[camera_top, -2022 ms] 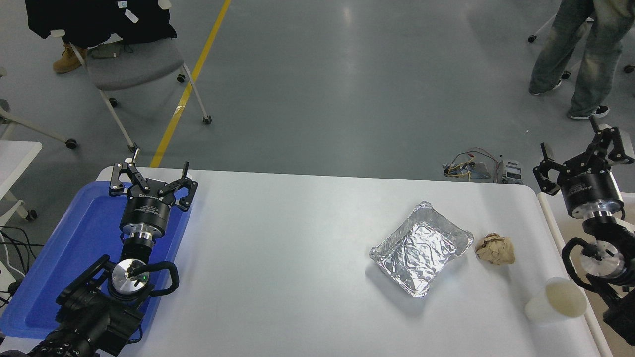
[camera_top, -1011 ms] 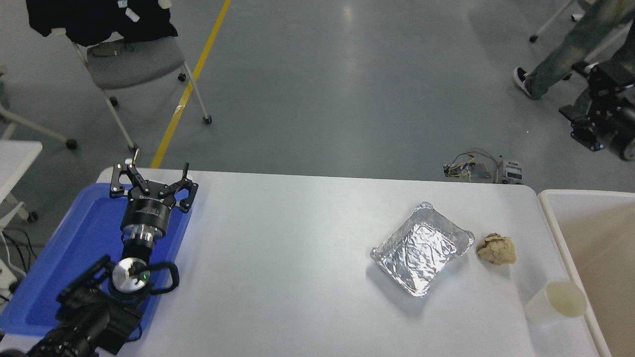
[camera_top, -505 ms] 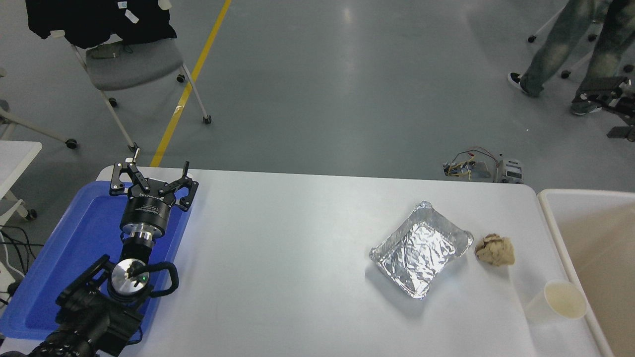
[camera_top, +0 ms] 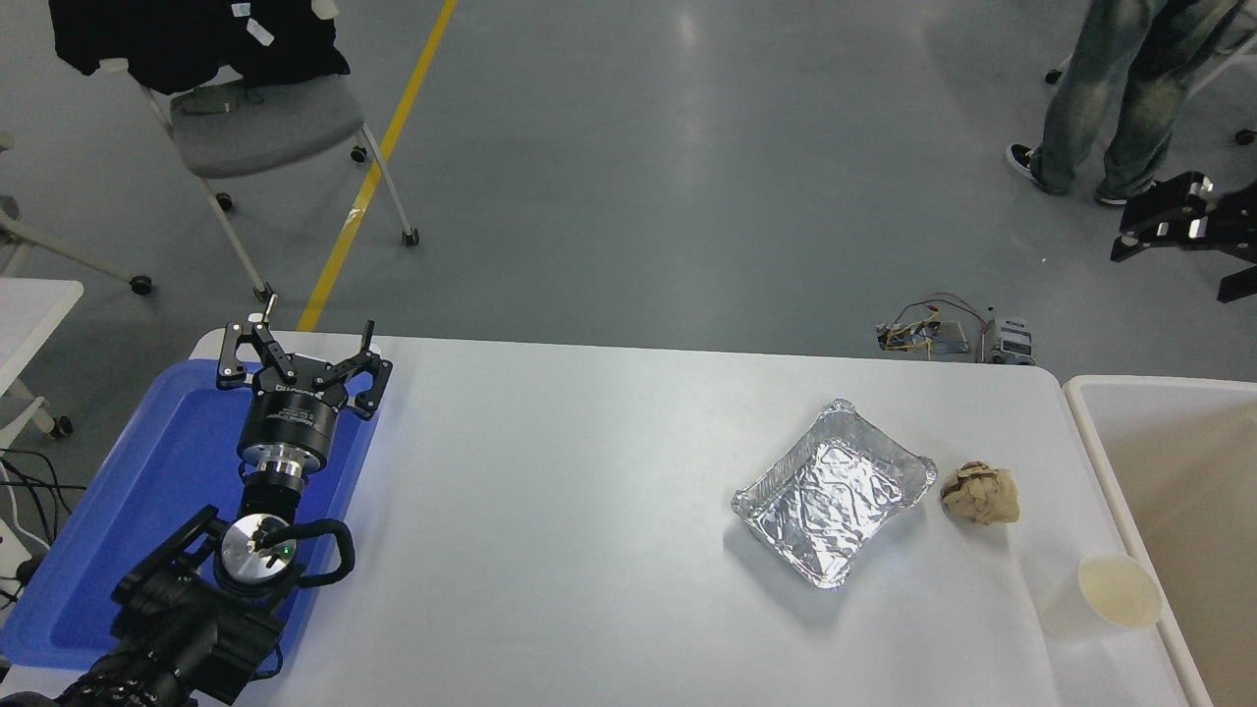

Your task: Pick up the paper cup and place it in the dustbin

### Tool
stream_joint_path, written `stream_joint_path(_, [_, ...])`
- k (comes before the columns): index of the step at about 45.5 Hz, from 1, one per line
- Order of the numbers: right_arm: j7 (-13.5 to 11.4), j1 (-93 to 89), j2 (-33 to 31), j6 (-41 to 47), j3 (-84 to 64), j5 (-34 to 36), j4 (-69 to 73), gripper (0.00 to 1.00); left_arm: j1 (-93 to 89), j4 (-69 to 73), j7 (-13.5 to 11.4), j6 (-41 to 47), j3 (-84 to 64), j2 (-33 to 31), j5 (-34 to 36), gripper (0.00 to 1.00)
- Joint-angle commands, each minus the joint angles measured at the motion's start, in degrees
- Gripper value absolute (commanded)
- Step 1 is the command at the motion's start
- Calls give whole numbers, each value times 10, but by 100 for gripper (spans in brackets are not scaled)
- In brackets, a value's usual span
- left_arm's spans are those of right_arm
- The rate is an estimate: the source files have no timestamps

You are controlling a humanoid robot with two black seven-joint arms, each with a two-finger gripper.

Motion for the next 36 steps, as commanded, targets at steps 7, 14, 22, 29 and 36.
stream_joint_path(7, [1, 14, 26, 15, -25, -4, 89, 100, 0, 0, -1, 0, 0, 0, 0, 100])
stream_joint_path(14, [2, 17, 26, 15, -12, -26, 119, 100, 0, 0, -1, 0, -1, 0, 0, 100])
stream_joint_path(22, [1, 9, 28, 15, 11, -29, 118, 100, 0, 0, -1, 0, -1, 0, 0, 100])
stream_joint_path(29, [3, 6, 27, 15, 22, -50, 120, 100, 0, 0, -1, 0, -1, 0, 0, 100])
stream_joint_path(36, [28, -34, 2, 15, 76, -152, 120, 100, 0, 0, -1, 0, -1, 0, 0, 100])
